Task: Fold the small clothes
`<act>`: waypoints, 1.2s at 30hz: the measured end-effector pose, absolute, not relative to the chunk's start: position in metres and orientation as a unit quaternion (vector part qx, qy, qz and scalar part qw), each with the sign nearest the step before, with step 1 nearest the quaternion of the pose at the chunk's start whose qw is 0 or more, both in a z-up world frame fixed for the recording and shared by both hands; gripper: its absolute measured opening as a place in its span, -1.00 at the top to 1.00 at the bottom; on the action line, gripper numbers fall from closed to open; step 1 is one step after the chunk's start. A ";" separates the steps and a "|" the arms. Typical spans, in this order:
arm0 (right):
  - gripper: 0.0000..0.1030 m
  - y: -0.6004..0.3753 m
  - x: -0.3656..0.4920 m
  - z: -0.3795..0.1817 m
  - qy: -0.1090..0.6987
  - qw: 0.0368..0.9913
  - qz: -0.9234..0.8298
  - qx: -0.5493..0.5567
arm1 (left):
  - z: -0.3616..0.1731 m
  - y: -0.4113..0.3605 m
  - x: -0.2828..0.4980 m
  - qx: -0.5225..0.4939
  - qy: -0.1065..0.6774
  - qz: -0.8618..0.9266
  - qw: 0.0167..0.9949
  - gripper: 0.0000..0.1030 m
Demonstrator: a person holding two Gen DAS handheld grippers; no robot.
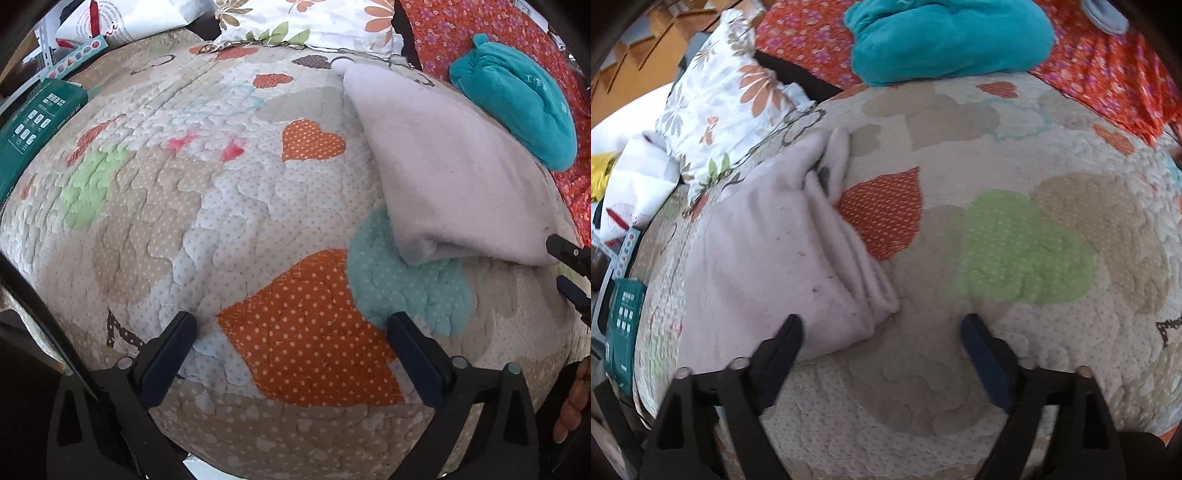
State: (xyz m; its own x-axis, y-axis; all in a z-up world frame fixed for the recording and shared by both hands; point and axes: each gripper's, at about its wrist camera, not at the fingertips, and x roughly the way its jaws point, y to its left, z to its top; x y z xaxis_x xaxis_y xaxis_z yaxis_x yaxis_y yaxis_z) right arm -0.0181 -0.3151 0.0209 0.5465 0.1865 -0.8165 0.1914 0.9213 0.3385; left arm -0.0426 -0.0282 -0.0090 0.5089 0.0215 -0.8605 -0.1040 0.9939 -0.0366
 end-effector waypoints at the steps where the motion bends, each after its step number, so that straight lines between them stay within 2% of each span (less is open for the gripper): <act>1: -0.99 -0.313 -0.017 0.020 0.475 0.857 0.002 0.202 | -0.009 -0.029 -0.043 -0.038 0.494 0.036 0.868 -1.00; 8: -0.99 -0.313 -0.021 0.017 0.457 0.861 -0.007 0.223 | -0.011 -0.026 -0.042 -0.051 0.494 0.027 0.868 -1.00; 13: -1.00 -0.278 -0.015 0.015 0.488 0.868 -0.029 0.083 | -0.011 -0.027 -0.044 -0.047 0.486 0.024 0.872 -1.00; 15: -1.00 -0.270 -0.016 0.014 0.490 0.869 -0.036 0.058 | -0.011 -0.027 -0.044 -0.046 0.485 0.023 0.873 -1.00; 24: -1.00 -0.260 -0.025 0.013 0.493 0.868 -0.060 0.025 | -0.011 -0.028 -0.047 -0.042 0.482 0.020 0.875 -1.00; 36: -1.00 -0.264 -0.029 0.012 0.491 0.866 -0.074 0.054 | -0.011 -0.028 -0.049 -0.046 0.471 0.015 0.881 -1.00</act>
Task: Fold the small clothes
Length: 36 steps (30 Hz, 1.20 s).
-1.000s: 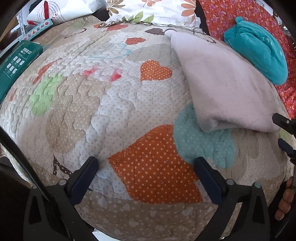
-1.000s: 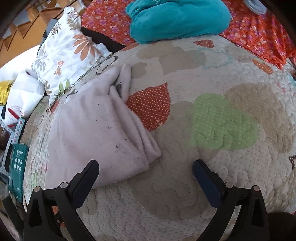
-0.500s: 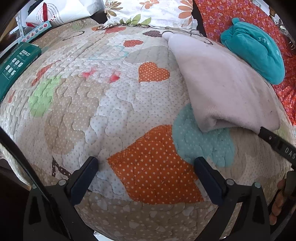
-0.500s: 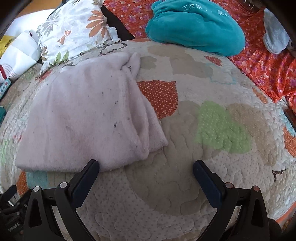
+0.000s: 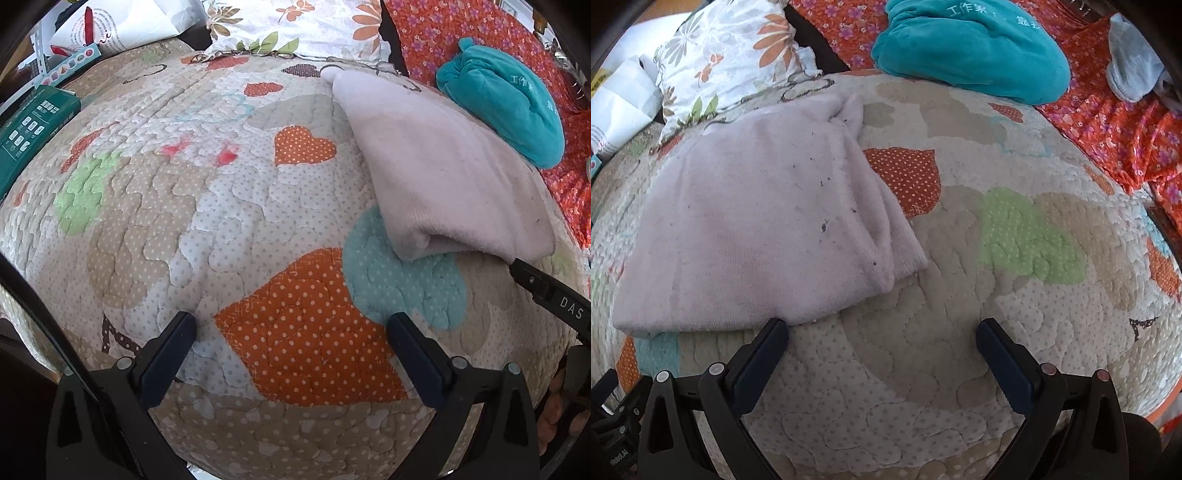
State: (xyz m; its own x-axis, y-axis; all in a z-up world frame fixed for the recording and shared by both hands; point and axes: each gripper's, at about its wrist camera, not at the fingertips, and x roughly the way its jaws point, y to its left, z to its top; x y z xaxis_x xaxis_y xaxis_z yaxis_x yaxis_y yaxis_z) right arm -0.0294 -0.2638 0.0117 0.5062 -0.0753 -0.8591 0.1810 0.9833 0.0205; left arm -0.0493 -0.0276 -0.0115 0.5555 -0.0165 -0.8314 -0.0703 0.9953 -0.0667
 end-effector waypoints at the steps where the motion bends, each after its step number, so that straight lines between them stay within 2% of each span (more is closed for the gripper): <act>1: -1.00 -0.265 -0.030 0.012 0.486 0.869 -0.074 0.059 | -0.011 -0.028 -0.050 -0.048 0.469 0.016 0.882 -1.00; 6: -1.00 -0.264 -0.033 0.012 0.473 0.875 -0.077 0.065 | -0.011 -0.028 -0.051 -0.049 0.461 0.023 0.886 -1.00; 19: -0.99 -0.267 -0.031 0.016 0.510 0.857 -0.058 0.055 | -0.007 -0.023 -0.049 -0.048 0.476 0.005 0.878 -1.00; 24: -0.83 -0.268 -0.049 0.024 0.490 0.867 -0.075 0.050 | -0.001 -0.018 -0.053 -0.057 0.471 0.015 0.880 -1.00; 28: -0.80 -0.269 -0.060 0.033 0.468 0.879 -0.089 0.023 | 0.006 -0.015 -0.058 -0.055 0.460 0.025 0.886 -1.00; 32: -0.75 -0.282 -0.058 0.051 0.467 0.879 -0.059 0.068 | 0.015 -0.012 -0.059 -0.053 0.458 0.034 0.887 -1.00; 36: -0.74 -0.288 -0.038 0.066 0.458 0.886 -0.041 0.066 | 0.027 -0.014 -0.057 -0.034 0.451 0.049 0.891 -1.00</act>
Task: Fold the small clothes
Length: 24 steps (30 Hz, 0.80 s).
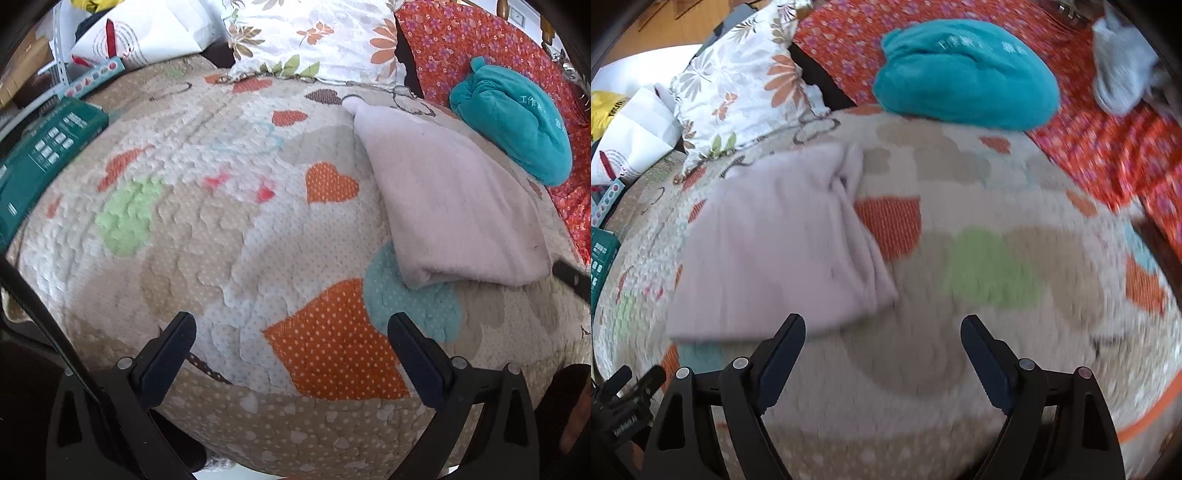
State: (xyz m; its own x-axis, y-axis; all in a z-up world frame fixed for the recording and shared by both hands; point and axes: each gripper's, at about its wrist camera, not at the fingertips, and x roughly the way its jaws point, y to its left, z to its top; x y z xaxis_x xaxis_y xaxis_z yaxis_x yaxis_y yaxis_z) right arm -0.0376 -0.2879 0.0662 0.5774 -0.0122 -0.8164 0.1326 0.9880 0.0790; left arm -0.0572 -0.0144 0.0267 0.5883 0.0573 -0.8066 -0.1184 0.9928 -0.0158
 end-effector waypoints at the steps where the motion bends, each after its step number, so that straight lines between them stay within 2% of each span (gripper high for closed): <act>1: -0.74 -0.289 -0.029 0.069 0.454 0.888 -0.039 0.062 | 0.029 -0.015 -0.056 -0.032 0.449 0.049 0.891 -1.00; 8: -0.74 -0.300 0.022 0.057 0.442 0.894 -0.046 0.056 | 0.037 -0.037 -0.046 0.004 0.465 0.052 0.884 -1.00; 13: -0.74 -0.309 0.024 0.047 0.452 0.887 -0.035 0.089 | 0.041 -0.058 -0.039 0.019 0.470 0.040 0.881 -1.00; 24: -0.74 -0.298 0.016 0.057 0.428 0.901 -0.026 0.060 | 0.043 -0.085 -0.028 0.038 0.474 0.040 0.879 -1.00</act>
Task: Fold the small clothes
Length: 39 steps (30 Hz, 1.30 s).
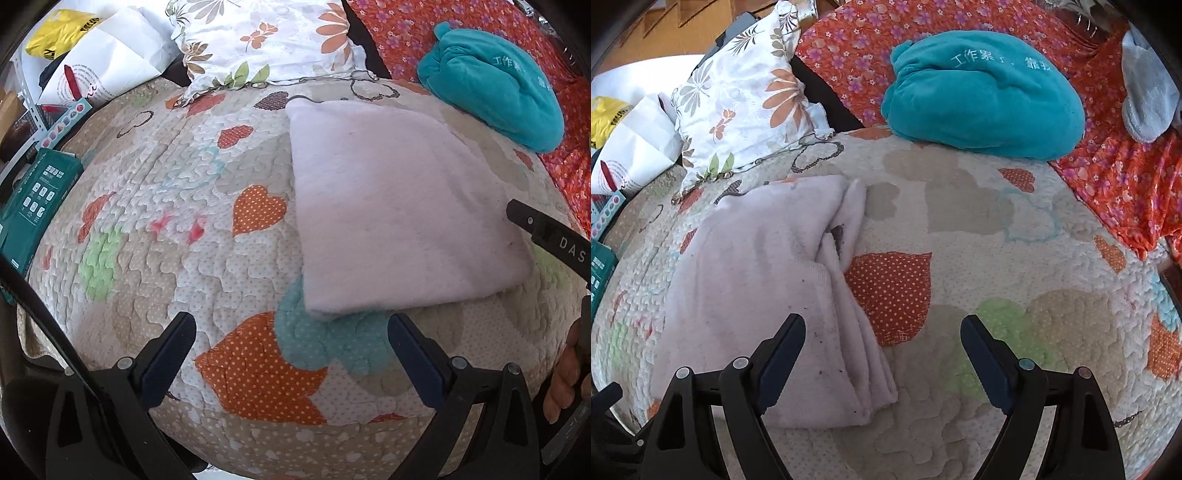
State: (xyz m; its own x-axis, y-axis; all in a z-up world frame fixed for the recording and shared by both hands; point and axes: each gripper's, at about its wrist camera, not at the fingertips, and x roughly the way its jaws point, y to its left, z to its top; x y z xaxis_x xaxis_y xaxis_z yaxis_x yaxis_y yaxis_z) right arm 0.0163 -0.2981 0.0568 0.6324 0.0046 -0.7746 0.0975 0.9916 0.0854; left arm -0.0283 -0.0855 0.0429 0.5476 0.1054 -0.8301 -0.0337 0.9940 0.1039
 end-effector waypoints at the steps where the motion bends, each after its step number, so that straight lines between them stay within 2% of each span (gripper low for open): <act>1: -0.74 -0.297 0.015 0.057 0.427 0.902 -0.026 0.058 | 0.042 -0.087 -0.028 0.040 0.475 0.040 0.878 -1.00; 28: -0.74 -0.289 0.021 0.045 0.450 0.892 -0.022 0.035 | 0.026 -0.083 -0.025 0.030 0.504 0.038 0.863 -1.00; 39: -0.74 -0.292 0.024 0.042 0.454 0.890 -0.027 0.042 | 0.054 -0.059 -0.005 -0.039 0.471 0.035 0.881 -1.00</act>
